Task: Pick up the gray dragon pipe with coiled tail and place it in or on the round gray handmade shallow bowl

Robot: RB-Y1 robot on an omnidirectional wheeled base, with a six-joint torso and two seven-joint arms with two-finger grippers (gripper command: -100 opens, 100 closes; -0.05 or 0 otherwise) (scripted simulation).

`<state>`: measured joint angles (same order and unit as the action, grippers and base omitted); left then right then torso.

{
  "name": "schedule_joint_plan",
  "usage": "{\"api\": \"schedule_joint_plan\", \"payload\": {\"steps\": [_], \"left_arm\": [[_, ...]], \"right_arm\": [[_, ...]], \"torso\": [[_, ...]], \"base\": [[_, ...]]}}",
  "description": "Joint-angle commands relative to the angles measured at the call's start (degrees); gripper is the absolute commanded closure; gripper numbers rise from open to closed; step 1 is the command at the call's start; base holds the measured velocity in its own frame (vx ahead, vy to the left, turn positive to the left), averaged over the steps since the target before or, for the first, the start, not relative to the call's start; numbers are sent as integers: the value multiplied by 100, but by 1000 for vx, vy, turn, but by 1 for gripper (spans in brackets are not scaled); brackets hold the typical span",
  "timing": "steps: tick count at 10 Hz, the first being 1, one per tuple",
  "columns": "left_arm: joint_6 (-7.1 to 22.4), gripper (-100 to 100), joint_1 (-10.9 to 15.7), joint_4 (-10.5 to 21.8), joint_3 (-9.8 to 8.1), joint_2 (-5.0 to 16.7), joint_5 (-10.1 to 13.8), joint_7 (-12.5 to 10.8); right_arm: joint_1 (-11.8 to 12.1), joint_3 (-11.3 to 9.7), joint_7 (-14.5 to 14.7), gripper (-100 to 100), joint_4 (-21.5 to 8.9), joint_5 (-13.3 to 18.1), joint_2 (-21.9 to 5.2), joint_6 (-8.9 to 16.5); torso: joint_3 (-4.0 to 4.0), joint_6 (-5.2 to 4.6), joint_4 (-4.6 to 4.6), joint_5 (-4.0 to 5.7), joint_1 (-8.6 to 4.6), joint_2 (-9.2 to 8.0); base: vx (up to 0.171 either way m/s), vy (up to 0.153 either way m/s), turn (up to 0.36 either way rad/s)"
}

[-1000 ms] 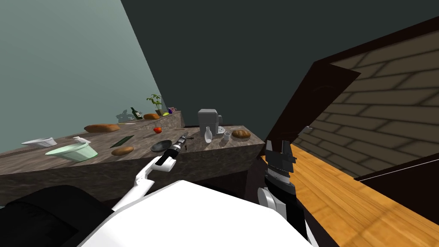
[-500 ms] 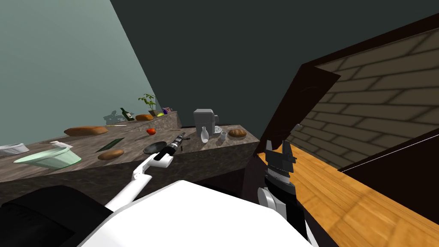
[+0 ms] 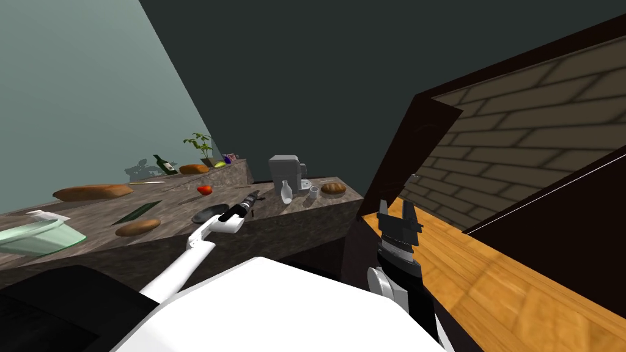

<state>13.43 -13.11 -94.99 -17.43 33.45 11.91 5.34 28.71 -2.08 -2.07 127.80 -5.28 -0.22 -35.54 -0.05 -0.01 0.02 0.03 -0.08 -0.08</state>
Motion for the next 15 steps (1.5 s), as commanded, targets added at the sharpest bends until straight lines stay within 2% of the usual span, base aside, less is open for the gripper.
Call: {"api": "schedule_joint_plan", "payload": {"steps": [1,2,4,5,6,7,9,10,11,12,13,14,15], "left_arm": [[286,-100,48,174,-53,111,103,-2],[479,-100,193,369,-163,290,284,19],[717,-100,193,462,-163,290,284,19],[937,-100,335,673,-267,464,468,45],[1114,-100,335,750,-267,464,468,45],[1305,-100,474,922,-365,633,653,74],[1585,-100,474,1035,-365,633,653,74],[1789,-100,608,1258,-455,798,838,106],[2011,-100,608,1298,-455,798,838,106],[2170,-100,737,1452,-537,959,1020,141],[2322,-100,737,1589,-537,959,1020,141],[2448,-100,737,1589,-537,959,1020,141],[2629,-100,861,1854,-612,1117,1197,177]], "right_arm": [[0,0,0,0,0,0,0,0],[1,0,0,0,0,0,0,0],[1,1,0,0,0,0,0,0],[1,1,0,0,0,0,0,0],[0,0,0,0,0,0,0,0],[1,1,0,0,0,0,0,0],[1,1,0,0,0,0,0,0],[1,1,0,0,0,0,0,0],[0,0,0,0,0,0,0,0],[1,1,0,0,0,0,0,0],[1,1,0,0,0,0,0,0],[1,1,0,0,0,0,0,0],[1,1,0,0,0,0,-1,0]], "torso": [[0,0,0,0,0,0],[0,4,0,0,0,0],[0,6,-1,0,-1,1],[0,6,0,-2,4,1],[1,0,0,0,0,2],[1,5,-1,0,3,2],[3,5,-1,-2,4,4],[1,6,-1,-2,9,2],[2,1,-1,-1,7,3],[2,6,-1,-3,9,3],[3,2,-1,-2,8,6],[4,5,-2,-4,10,6],[1,8,-1,-3,11,3]], "base": [[-6,-34,-107],[0,-43,-172],[-1,-26,-27],[-3,-35,-158],[0,-27,-103],[7,-33,-162],[5,-15,-36],[6,-15,-161],[7,-11,-100],[10,-14,-127],[10,-7,-84],[6,-3,-1],[11,-6,-133]]}}
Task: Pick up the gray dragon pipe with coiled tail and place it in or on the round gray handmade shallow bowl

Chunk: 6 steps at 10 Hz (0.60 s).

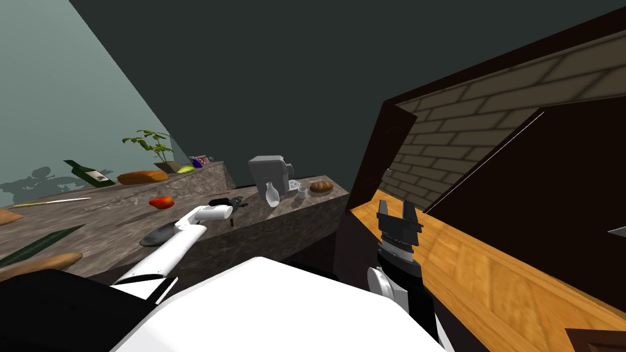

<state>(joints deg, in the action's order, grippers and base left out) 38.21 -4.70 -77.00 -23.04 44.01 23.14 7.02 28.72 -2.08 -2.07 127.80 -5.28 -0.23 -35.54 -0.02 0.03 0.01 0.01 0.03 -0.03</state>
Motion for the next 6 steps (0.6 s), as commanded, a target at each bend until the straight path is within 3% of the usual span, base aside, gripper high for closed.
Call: {"api": "schedule_joint_plan", "payload": {"steps": [1,2,3,5,6], "left_arm": [[286,-100,20,56,-52,62,73,9],[391,-100,20,56,-52,62,73,9],[568,-100,137,311,-118,218,245,46],[798,-100,137,311,-118,218,245,46],[1005,-100,246,555,-176,372,409,85]], "right_arm": [[0,0,0,0,0,0,0,0],[1,0,0,0,0,0,0,0],[1,1,0,0,0,0,0,0],[1,0,0,0,0,0,0,0],[1,1,0,0,0,0,0,0]], "torso": [[0,0,0,0,0,0],[0,4,0,-1,1,0],[-1,5,0,-1,2,-2],[0,4,0,-1,3,0],[-1,5,0,-2,3,-2]], "base": [[12,1,-85],[0,0,0],[8,-1,-124],[10,5,-39],[13,8,-128]]}}
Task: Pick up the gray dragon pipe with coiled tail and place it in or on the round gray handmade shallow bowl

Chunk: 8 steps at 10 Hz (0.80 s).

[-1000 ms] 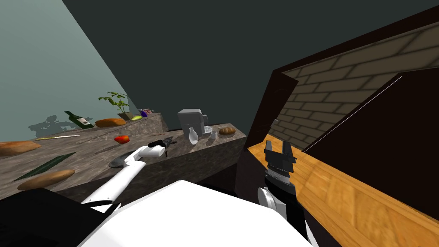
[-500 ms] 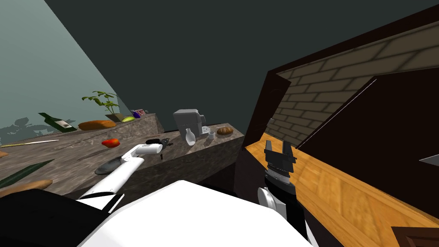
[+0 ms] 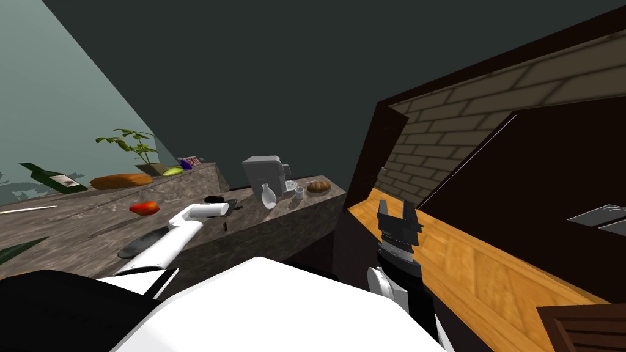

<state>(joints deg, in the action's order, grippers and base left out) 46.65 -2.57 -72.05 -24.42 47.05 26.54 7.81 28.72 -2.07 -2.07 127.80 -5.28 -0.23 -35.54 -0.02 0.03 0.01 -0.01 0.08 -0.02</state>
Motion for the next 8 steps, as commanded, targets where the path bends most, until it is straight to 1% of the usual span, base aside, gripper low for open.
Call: {"api": "schedule_joint_plan", "payload": {"steps": [1,2,3,4,5,6,7,8], "left_arm": [[286,-100,32,61,-37,68,68,6],[347,-100,32,61,-37,68,68,6],[546,-100,132,293,-85,216,224,45],[691,-100,132,293,-85,216,224,45],[721,-100,132,293,-85,216,224,45],[953,-100,225,511,-124,356,370,83],[1075,-100,225,511,-124,356,370,83],[1240,-100,310,713,-156,484,505,120]], "right_arm": [[0,0,0,0,0,0,0,0],[1,0,0,0,0,0,0,0],[1,0,0,0,0,0,0,0],[0,0,0,0,0,0,0,0],[1,0,0,0,0,0,0,0],[1,0,0,0,0,0,0,0],[0,0,0,0,0,0,0,0],[1,1,0,0,0,0,0,0]], "torso": [[0,0,0,0,0,0],[0,4,0,-1,1,0],[-1,5,0,-1,0,-2],[0,1,0,-1,2,1],[1,4,-1,-2,3,1],[-1,5,0,-1,0,-2],[0,2,0,0,0,0],[0,5,0,-2,3,0]], "base": [[14,13,-77],[8,8,10],[18,15,-105],[17,19,-72],[6,7,5],[14,10,-112],[12,21,-52],[12,33,-72]]}}
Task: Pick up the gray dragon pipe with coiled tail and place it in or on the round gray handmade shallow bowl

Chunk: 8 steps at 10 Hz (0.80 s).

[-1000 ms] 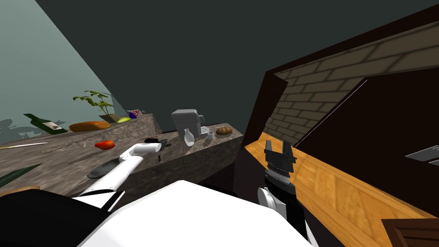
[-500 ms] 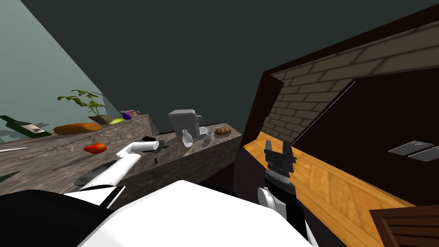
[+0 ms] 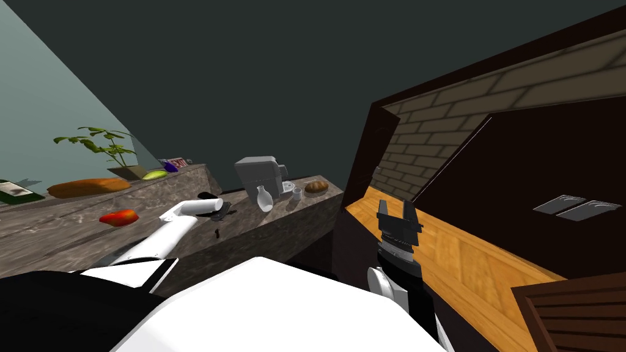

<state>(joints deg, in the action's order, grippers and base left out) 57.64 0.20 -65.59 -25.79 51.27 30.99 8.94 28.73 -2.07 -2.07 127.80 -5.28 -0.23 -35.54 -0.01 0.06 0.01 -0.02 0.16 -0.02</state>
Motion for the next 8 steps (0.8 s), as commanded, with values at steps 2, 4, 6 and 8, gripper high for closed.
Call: {"api": "schedule_joint_plan", "payload": {"steps": [2,4,6,8], "left_arm": [[440,-100,110,251,-45,178,185,43],[750,-100,180,419,-66,281,296,76],[1079,-100,243,569,-81,369,395,106],[1352,-100,295,702,-90,444,481,133]], "right_arm": [[0,0,0,0,0,0,0,0],[0,0,0,0,0,0,0,0],[0,0,0,0,0,0,0,0],[1,0,0,0,0,0,0,0]], "torso": [[0,2,0,-1,0,0],[2,2,-1,-2,0,3],[1,2,-1,-2,1,1],[1,3,-1,-2,2,2]], "base": [[20,36,-76],[22,35,-54],[17,36,-50],[24,43,-39]]}}
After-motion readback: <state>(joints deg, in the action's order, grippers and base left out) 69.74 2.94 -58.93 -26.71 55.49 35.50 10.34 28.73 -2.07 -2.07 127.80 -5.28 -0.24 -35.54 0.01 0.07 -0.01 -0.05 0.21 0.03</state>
